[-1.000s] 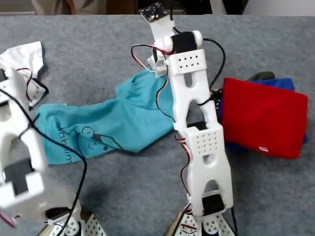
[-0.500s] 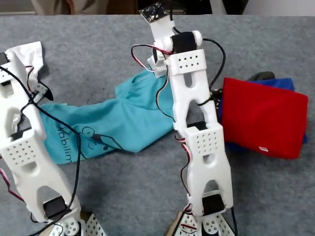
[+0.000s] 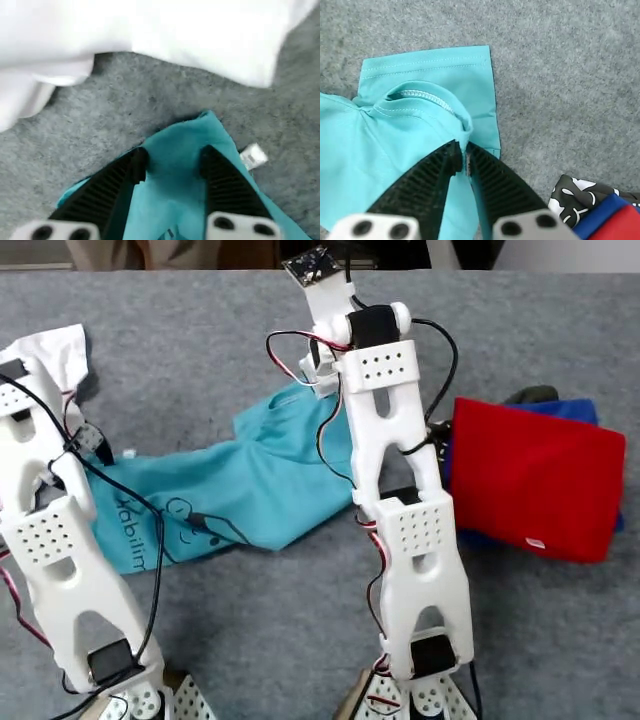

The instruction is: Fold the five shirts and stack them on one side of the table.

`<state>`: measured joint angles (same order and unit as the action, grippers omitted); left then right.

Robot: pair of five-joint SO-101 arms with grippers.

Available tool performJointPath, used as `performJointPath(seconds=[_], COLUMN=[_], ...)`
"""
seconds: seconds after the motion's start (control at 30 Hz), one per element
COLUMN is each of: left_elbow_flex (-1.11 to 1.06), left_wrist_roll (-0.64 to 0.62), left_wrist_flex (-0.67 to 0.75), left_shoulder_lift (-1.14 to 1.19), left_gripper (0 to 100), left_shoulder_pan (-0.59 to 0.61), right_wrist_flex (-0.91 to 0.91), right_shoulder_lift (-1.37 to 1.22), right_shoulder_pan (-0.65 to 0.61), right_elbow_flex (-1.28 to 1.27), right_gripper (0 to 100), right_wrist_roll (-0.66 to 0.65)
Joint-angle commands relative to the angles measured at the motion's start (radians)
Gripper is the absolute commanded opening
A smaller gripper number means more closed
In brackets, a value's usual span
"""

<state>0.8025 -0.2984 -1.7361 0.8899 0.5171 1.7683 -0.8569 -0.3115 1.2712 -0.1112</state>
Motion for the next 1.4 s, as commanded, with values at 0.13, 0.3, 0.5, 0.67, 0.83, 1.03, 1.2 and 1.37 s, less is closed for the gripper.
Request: performJointPath(seconds=[0.13, 0.3, 0.5, 0.67, 0.83, 1.03, 1.2, 1.37], left_elbow_flex=[0.055, 0.15, 0.23, 0.146, 0.005, -0.37, -0.749, -0.939], left_wrist_roll=[-0.057, -0.057, -0.057, -0.054, -0.052, -0.029, 0.037, 0.052], left_wrist_flex=[0.049, -0.005, -0.025, -0.025, -0.025, -0.025, -0.023, 0.002], left_shoulder_lift=[0.047, 0.048, 0.005, -0.171, -0.417, -0.762, -1.017, -1.168], left_gripper=[5, 2, 2, 2, 2, 3, 12, 23], left_shoulder_pan=[0.011, 0.011, 0.026, 0.077, 0.138, 0.195, 0.199, 0.215], right_wrist_flex=[0.012, 0.012, 0.012, 0.017, 0.017, 0.017, 0.018, 0.018], right_shoulder_lift=[0.008, 0.008, 0.016, 0.074, 0.24, 0.437, 0.49, 0.495], right_shoulder_pan=[0.012, 0.012, 0.013, 0.008, -0.008, -0.008, -0.008, -0.01], right_elbow_flex=[0.002, 0.002, 0.013, 0.099, 0.154, 0.148, 0.139, -0.027], right_gripper=[0.4, 0.4, 0.4, 0.4, 0.4, 0.4, 0.4, 0.4], right_wrist_roll=[0.002, 0.002, -0.002, -0.005, -0.029, -0.087, -0.107, -0.124])
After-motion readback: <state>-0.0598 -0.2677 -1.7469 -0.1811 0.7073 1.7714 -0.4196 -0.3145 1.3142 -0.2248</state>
